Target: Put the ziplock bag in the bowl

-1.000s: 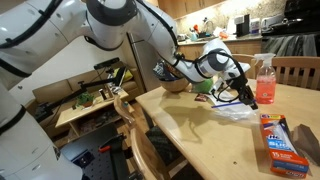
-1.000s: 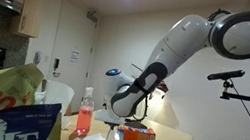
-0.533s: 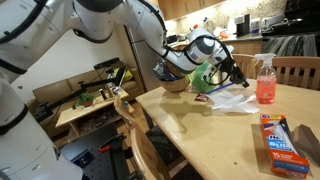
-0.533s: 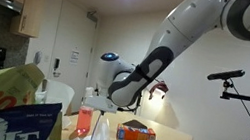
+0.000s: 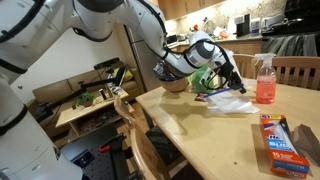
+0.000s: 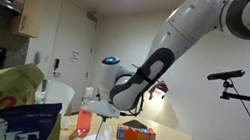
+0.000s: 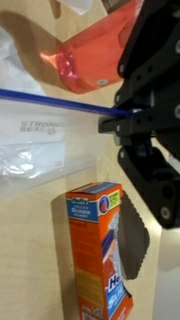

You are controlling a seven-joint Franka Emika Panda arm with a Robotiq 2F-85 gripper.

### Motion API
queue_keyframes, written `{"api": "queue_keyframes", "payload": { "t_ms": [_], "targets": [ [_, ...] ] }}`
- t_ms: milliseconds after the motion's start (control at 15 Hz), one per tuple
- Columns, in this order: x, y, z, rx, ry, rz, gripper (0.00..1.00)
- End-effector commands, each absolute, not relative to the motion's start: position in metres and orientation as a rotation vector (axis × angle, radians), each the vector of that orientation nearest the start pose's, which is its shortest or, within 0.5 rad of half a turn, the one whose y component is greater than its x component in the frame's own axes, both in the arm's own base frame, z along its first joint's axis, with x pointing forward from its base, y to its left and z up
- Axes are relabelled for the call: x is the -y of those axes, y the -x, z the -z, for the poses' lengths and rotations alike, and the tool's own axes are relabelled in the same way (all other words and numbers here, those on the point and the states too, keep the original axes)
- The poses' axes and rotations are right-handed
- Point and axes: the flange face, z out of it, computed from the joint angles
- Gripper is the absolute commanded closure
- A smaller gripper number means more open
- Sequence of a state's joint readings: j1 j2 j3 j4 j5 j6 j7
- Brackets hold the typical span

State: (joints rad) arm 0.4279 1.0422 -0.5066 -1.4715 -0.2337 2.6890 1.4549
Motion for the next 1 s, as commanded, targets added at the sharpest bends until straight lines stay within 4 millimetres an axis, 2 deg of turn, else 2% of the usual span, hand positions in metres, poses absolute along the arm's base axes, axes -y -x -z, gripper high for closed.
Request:
{"api": "queue_keyframes", "payload": {
  "t_ms": [0, 200, 333, 467, 667, 933],
  "targets": [
    [-0.028, -0.734, -0.093, -1.530, 2.934, 0.750, 0.99],
    [-0.056, -0.739, -0.088, -1.372, 3.014, 0.762, 0.99],
    [-0.076, -0.744, -0.096, -1.302, 3.035, 0.801, 0.99],
    [-0.096, -0.747, -0.108, -1.263, 3.032, 0.846, 0.99],
    [-0.123, -0.750, -0.138, -1.197, 3.007, 0.965, 0.99],
    [-0.147, -0.751, -0.176, -1.132, 2.947, 1.101, 0.99]
  ]
}}
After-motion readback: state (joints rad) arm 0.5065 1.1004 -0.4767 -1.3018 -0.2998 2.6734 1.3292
